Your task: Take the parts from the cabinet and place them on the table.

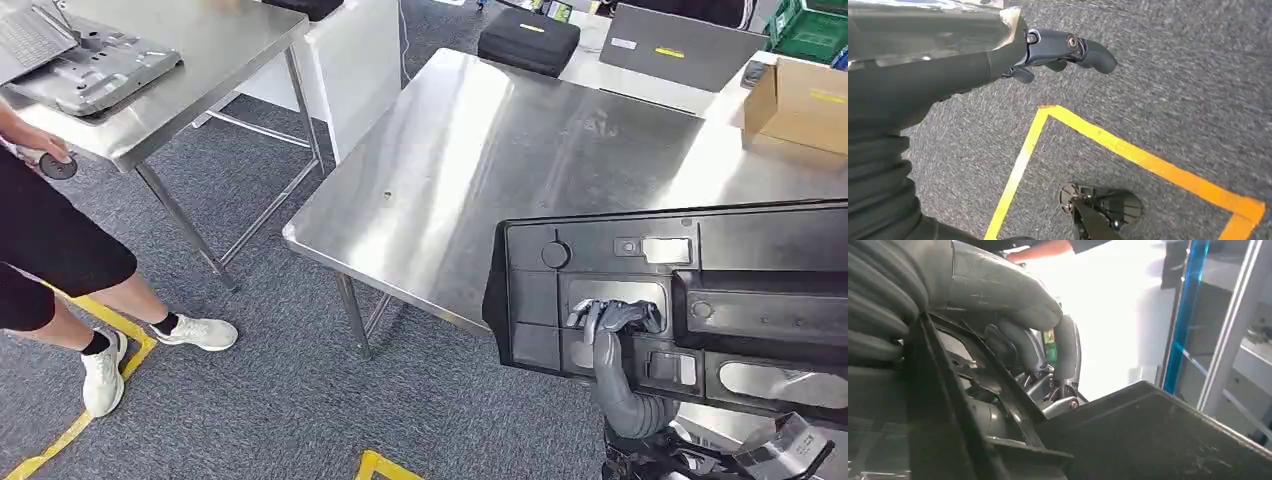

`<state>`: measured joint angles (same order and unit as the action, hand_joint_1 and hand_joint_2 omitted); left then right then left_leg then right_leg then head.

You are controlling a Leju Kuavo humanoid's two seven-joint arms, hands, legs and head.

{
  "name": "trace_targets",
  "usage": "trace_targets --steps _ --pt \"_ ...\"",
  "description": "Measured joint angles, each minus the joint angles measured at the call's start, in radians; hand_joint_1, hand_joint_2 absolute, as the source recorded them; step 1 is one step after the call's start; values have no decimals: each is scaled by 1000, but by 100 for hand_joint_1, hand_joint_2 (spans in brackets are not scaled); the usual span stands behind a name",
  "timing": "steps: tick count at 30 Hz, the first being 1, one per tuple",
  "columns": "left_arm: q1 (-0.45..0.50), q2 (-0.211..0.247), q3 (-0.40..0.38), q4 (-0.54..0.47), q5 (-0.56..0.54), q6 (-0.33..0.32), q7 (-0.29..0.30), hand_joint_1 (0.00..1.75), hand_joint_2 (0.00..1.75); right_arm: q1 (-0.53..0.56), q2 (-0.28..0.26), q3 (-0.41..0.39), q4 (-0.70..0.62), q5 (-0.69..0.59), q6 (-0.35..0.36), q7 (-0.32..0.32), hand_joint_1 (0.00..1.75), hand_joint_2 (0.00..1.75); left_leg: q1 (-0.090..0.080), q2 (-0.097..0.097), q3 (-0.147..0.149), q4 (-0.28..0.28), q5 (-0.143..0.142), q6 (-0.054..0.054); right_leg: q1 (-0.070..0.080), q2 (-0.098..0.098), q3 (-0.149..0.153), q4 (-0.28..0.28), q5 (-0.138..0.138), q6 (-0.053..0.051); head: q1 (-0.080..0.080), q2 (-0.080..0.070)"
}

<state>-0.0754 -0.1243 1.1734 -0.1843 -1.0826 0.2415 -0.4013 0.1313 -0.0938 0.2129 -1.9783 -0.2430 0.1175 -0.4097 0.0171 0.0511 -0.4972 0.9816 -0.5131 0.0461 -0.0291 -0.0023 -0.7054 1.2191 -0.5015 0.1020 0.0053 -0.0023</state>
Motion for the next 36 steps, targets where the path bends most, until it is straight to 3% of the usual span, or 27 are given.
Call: trace_targets --steps 1,2,3,4,5,7,8,10,12,13,14,16,17,18,20,22,23,24,25,28,29,30,32,33,34,35,36 --pt "0 -2 0 0 0 0 0 0 175 0 0 0 0 0 0 0 175 175 5 7 9 1 -7 -9 -5 -16 57 -113 46 17 0 0" --pt "0 -1 0 0 0 0 0 0 175 -1 0 0 0 0 0 0 175 175 5 15 18 4 -16 -19 -9 -58 100 -202 69 28 2 0" --pt "0 7 0 -2 0 0 0 0 175 -2 0 1 3 0 0 0 175 175 -6 19 17 6 -24 -28 0 -66 110 -199 61 15 8 0" --pt "-1 4 0 -2 -1 0 0 0 175 -2 0 0 2 -1 0 0 175 175 -7 23 20 7 -26 -32 -2 -45 107 -201 61 -10 4 0" --pt "-3 2 0 -2 -1 0 0 0 175 -1 -2 0 2 -1 0 1 175 175 -8 29 25 4 -26 -32 0 -40 105 -200 58 -26 0 0" --pt "-5 2 -1 -2 -3 0 0 0 175 -2 -2 0 2 -2 0 1 175 175 -1 46 32 -1 -31 -39 0 -17 104 -199 57 -46 -1 0" --pt "-7 2 -1 -2 -4 0 0 0 175 0 -2 0 2 -2 0 1 175 175 4 20 32 11 -45 -46 -6 -8 107 -201 56 -55 -4 0" --pt "-7 2 -1 -2 -4 0 0 0 175 -3 -2 0 2 -1 0 0 175 175 4 -36 -29 135 -115 -44 -2 7 109 -201 54 -68 -10 0" --pt "-5 2 -1 -2 -4 -1 0 0 175 -1 -2 0 3 -2 0 0 175 175 3 -49 -126 302 -175 -43 4 29 110 -200 52 -75 -13 0" --pt "-4 2 -1 -2 -4 -1 0 0 175 -1 -2 0 3 -5 0 0 175 175 3 -50 -158 340 -173 -39 7 42 110 -200 51 -76 -13 0" --pt "-4 2 -1 -2 -4 0 0 0 175 -1 -2 0 3 -5 0 0 175 175 2 -52 -164 327 -142 -34 10 56 113 -200 51 -76 -13 0" --pt "-5 2 -1 -2 -4 0 0 0 175 -1 -2 0 3 -5 0 0 175 175 1 -68 -115 189 -37 -17 14 83 119 -200 51 -76 -13 0" --pt "-5 3 -1 -2 -4 0 0 0 175 -1 -2 0 3 -5 0 0 175 175 0 -104 -80 100 11 -5 15 96 121 -200 51 -76 -13 0" --pt "-5 8 -1 -2 -4 0 0 0 175 -2 -2 0 3 -5 0 0 175 175 1 -158 -64 60 10 6 16 107 119 -200 51 -74 -12 0" --pt "-4 7 -1 -1 -4 0 1 0 175 -2 -2 1 3 -6 1 0 175 175 -6 -136 -60 47 9 -3 15 126 108 -199 55 -66 -13 0" --pt "-6 5 -1 -1 -4 0 1 0 175 0 -2 1 2 -6 1 0 175 175 -13 -113 -56 40 14 2 9 152 101 -208 62 -50 -12 0" --pt "-6 3 -2 -1 -4 0 1 0 175 0 -3 1 1 -6 2 0 175 175 2 -95 -50 21 26 5 13 135 96 -195 59 -48 -11 0" --pt "-6 5 -2 -2 -4 1 1 0 175 -1 -4 1 1 -6 2 0 175 175 -4 -90 -44 14 28 10 22 70 81 -170 40 -49 -7 0" --pt "-5 6 -1 -2 -4 1 1 0 175 -5 -4 2 1 -6 2 0 175 175 -4 -74 -43 14 30 13 20 38 51 -110 7 -54 2 0" --pt "-4 5 -1 -2 -4 0 1 0 175 -5 -4 3 3 -6 2 0 175 175 -8 -44 -46 14 28 14 15 14 -44 97 -70 -51 2 0" --pt "-4 5 -1 -2 -4 0 1 0 175 -5 -4 3 4 -6 2 0 175 175 -8 -37 -46 14 28 13 12 12 -40 94 -63 -41 2 0" --pt "-4 5 -1 -2 -4 1 1 0 175 -5 -4 3 4 -6 2 0 175 175 -7 -33 -45 15 27 12 9 10 -7 40 -38 -28 2 0" --pt "-4 3 -2 -2 -4 0 1 0 175 -6 -4 3 4 -6 2 0 175 175 -7 -30 -38 15 23 6 5 0 104 -155 27 -9 2 0" --pt "-5 3 -2 -2 -4 0 1 0 175 -6 -4 3 4 -5 3 0 175 175 -9 -29 -36 16 21 2 4 -10 137 -224 35 -15 4 0" --pt "-5 3 -2 -2 -4 0 0 0 175 -6 -4 3 3 -4 3 0 175 175 -17 -30 -38 18 17 -5 15 -6 146 -225 40 -29 3 0" --pt "-5 3 -2 -2 -5 0 -1 0 175 -6 -4 3 3 -4 3 -1 175 175 -19 -30 -39 23 13 -3 5 -5 145 -226 46 -37 1 0" --pt "-5 5 -2 -2 -5 0 -1 0 175 -5 -4 3 3 -4 3 -1 175 175 -19 -32 -38 23 15 16 4 -4 145 -225 46 -37 0 0"
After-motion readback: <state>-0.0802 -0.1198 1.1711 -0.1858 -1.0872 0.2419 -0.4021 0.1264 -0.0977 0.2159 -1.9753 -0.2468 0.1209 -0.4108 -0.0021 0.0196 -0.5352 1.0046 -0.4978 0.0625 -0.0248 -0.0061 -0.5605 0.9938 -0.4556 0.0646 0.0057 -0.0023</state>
